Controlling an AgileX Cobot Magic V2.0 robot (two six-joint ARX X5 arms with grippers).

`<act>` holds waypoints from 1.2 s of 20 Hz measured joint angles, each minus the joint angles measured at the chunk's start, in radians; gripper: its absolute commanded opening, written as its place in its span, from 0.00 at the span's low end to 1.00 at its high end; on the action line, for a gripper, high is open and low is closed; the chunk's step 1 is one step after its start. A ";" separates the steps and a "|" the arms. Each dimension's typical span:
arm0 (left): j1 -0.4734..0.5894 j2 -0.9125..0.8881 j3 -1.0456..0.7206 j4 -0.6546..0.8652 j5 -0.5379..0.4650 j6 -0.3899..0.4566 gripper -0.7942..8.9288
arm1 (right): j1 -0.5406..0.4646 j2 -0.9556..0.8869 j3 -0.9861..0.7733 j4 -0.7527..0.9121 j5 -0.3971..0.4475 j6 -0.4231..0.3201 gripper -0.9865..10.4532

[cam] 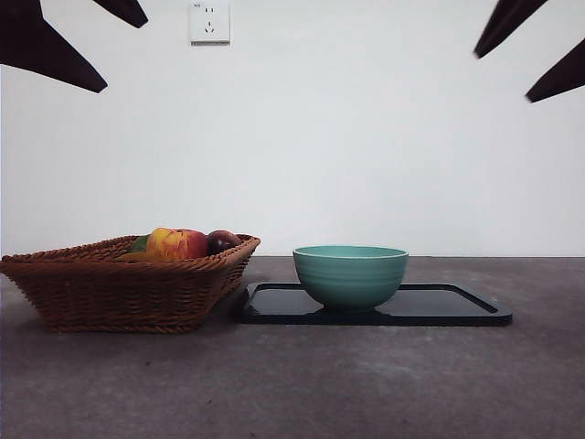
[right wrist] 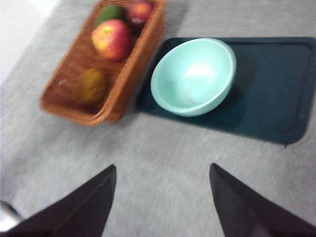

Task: Pick up the wifruite, put it on the bowl, pick up the plate, put it on desk

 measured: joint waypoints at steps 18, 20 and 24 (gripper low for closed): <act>0.000 0.000 0.000 0.000 0.000 0.000 0.44 | -0.001 0.743 0.367 0.097 0.132 -0.099 0.35; 0.000 0.000 0.000 0.000 0.000 0.000 0.44 | 0.000 0.784 0.367 0.129 0.133 -0.100 0.35; 0.000 0.000 0.000 0.000 0.000 0.000 0.44 | 0.000 0.857 0.367 0.187 0.133 -0.101 0.35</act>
